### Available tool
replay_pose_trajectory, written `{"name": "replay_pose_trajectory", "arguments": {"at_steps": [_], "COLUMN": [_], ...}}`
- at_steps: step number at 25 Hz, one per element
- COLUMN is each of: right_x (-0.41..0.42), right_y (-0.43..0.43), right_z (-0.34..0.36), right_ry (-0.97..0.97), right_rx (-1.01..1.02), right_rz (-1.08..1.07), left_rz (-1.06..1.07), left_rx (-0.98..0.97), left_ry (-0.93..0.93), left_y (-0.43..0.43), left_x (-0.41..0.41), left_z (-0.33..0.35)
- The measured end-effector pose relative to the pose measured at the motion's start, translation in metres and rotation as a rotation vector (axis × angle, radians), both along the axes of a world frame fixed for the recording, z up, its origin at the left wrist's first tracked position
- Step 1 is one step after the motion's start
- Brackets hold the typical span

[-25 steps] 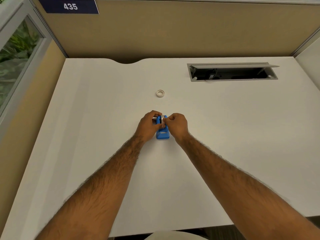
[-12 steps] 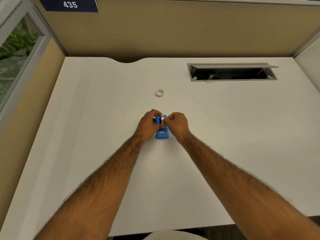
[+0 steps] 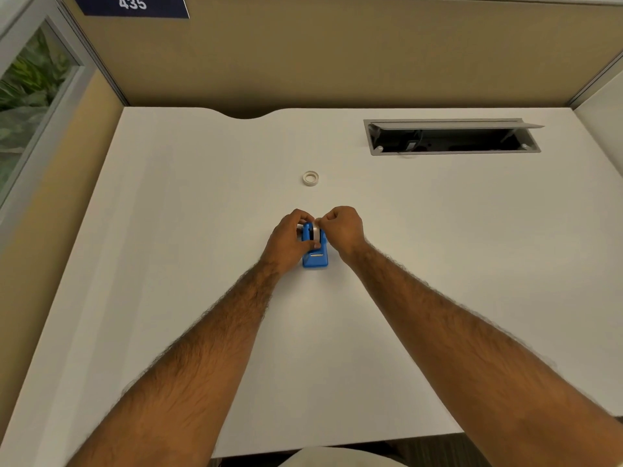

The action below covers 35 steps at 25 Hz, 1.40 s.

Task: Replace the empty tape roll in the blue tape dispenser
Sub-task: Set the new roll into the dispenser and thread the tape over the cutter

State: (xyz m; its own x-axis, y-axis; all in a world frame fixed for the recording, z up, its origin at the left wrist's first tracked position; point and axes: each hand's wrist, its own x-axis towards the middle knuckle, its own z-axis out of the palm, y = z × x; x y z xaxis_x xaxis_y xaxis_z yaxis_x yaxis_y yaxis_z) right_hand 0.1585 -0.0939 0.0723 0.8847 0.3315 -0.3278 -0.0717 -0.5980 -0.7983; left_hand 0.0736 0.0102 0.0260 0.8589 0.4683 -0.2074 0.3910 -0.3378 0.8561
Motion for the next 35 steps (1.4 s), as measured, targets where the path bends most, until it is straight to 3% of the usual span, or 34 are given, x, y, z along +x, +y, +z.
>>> {"name": "replay_pose_trajectory", "arguments": {"at_steps": [24,35], "right_x": [-0.014,0.007], "right_y": [-0.006,0.009], "right_z": [-0.009,0.001], "right_ry": [-0.04,0.045], "right_rx": [-0.063,-0.031], "right_rz": [-0.018,-0.012], "left_rz": [0.022,0.02], "left_rx": [-0.018,0.018], "left_ry": [-0.027,0.017], "left_y": [-0.001,-0.004], "left_x": [0.0,0.002], "left_z": [-0.005,0.0]}}
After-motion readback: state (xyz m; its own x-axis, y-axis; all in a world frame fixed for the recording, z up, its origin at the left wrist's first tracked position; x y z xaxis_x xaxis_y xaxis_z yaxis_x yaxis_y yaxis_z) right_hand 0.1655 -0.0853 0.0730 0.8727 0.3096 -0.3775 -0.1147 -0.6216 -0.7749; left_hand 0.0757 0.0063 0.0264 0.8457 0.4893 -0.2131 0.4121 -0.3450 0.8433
